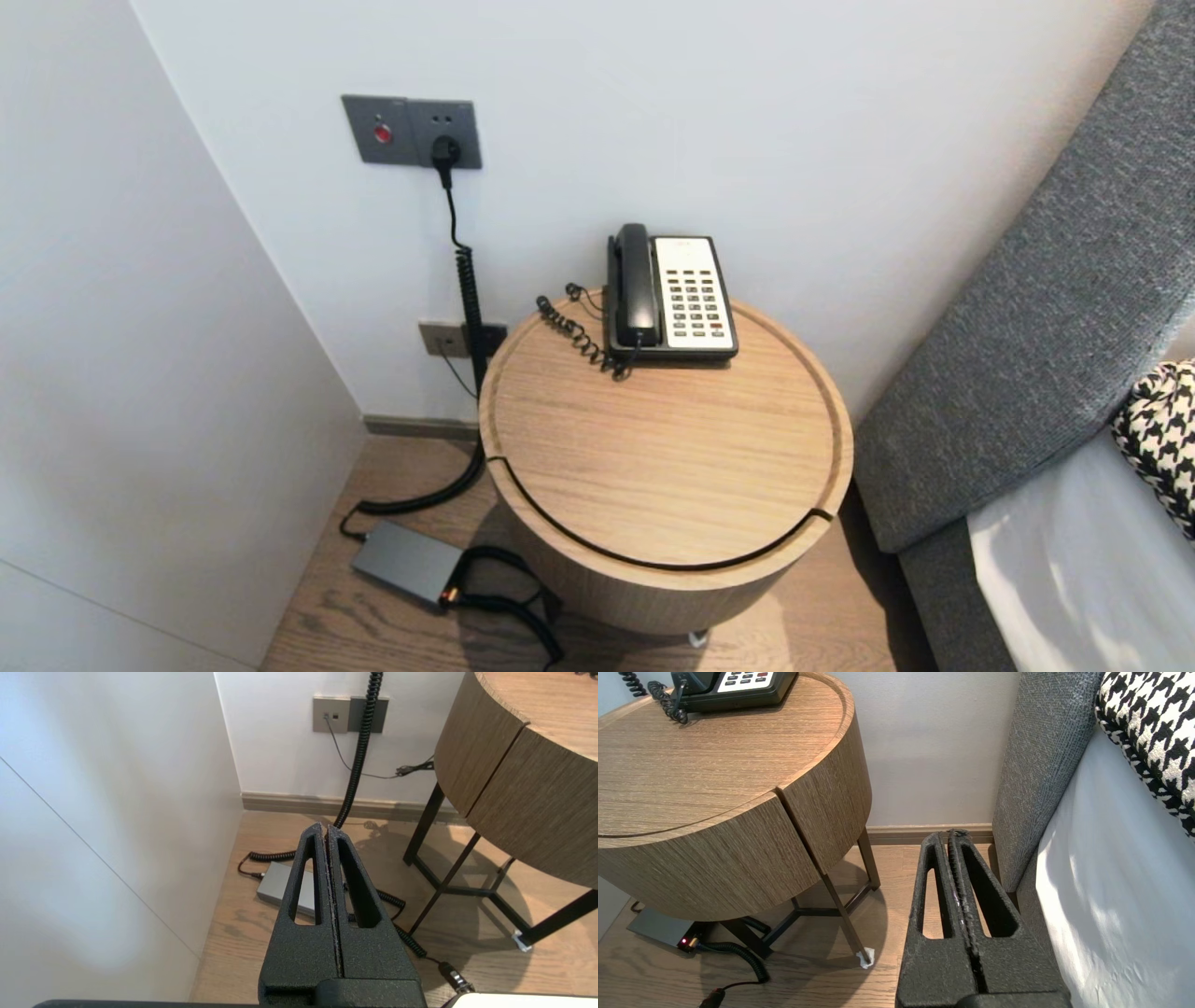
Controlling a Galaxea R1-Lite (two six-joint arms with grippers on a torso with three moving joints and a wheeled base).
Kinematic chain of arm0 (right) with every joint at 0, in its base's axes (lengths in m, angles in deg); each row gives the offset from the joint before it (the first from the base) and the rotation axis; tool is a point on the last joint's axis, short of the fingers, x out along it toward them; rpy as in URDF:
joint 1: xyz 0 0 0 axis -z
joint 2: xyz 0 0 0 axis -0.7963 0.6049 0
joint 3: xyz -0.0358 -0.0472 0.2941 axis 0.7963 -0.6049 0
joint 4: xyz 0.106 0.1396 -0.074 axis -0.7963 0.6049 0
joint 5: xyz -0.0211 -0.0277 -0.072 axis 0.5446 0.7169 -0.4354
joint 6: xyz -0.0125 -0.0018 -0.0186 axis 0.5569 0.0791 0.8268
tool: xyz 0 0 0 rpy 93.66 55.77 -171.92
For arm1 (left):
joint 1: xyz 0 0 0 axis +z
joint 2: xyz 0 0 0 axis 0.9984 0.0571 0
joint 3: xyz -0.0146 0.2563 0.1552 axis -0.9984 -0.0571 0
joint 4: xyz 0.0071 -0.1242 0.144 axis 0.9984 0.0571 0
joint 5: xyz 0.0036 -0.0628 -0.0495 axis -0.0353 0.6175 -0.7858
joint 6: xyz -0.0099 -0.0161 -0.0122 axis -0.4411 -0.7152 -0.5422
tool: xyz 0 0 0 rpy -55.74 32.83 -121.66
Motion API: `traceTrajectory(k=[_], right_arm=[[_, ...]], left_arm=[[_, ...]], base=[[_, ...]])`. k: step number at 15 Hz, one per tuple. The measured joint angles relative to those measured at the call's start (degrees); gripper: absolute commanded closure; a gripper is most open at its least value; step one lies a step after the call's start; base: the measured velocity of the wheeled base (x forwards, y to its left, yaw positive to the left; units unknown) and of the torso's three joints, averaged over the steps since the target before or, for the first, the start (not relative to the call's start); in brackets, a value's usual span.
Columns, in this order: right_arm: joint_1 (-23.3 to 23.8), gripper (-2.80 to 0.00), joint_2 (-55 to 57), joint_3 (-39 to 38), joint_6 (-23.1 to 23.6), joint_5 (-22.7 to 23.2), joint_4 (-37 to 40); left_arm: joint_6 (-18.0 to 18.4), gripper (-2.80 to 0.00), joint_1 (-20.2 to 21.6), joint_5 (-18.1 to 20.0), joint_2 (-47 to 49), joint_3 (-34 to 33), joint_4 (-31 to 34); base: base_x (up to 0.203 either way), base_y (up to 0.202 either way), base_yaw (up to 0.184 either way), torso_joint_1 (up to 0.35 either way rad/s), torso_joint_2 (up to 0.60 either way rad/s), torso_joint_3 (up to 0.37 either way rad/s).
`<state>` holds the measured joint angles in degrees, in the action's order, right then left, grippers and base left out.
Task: Open the nightstand drawer
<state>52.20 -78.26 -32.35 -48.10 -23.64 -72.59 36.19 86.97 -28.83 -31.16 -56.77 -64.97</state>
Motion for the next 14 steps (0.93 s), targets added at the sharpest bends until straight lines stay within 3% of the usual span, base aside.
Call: traceTrajectory(k=[6,14], right_arm=[[0.00,0.00,0.00,0.00,0.00,0.00,-0.01],[-0.02,0.00,0.00,0.00,0.01,0.00,-0.01]], left_arm=[[-0.84,0.00,0.00,3.06,6.24,12.83,6.24],[-8.65,0.00,-0.46,9.78,34.34,38.04,8.22]], base=[[0.000,0.000,0.000,0.000,0.00,0.000],[0.000,0.000,0.000,0.000,0.00,0.000]])
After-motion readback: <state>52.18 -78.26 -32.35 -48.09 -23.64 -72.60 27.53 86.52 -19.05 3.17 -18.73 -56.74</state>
